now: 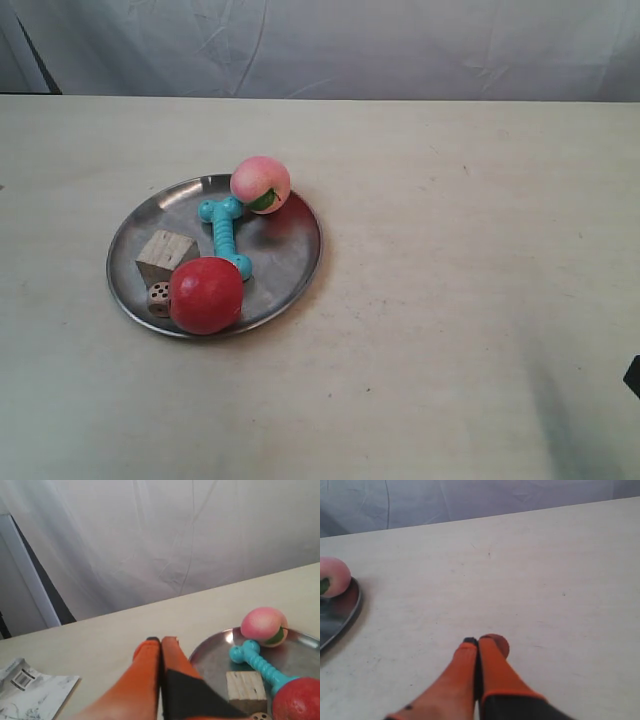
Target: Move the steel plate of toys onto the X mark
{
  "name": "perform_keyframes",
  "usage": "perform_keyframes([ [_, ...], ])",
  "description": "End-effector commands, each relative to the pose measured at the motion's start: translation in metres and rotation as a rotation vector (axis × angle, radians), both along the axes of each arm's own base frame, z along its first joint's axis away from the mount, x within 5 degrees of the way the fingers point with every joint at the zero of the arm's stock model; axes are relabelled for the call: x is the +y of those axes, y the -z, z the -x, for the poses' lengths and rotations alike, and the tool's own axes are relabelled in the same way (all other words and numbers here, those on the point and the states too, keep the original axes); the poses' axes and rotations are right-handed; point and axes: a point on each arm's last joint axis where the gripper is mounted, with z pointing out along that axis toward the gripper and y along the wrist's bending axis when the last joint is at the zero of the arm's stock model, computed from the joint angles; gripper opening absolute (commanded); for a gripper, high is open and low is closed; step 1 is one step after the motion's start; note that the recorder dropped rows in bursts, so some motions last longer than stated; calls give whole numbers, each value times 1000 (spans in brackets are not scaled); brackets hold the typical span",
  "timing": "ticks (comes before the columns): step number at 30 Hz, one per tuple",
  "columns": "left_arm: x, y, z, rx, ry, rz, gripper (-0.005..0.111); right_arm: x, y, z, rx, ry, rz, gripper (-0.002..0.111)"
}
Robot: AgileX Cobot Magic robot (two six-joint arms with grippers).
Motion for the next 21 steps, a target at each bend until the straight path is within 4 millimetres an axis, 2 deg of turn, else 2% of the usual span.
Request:
perform_keyframes([
  [1,1,26,8,9,5,18,0,0,2,1,2,2,4,0],
  [6,1,42,13,8,5,26,0,0,2,1,2,2,4,0],
  [10,1,44,14,24,6,49,0,0,2,1,2,2,4,0],
  [15,1,67,14,109,-3,103,0,0,2,1,2,3,2,0],
  [21,2,66,18,64,-1,107,0,0,2,1,2,3,2,0],
])
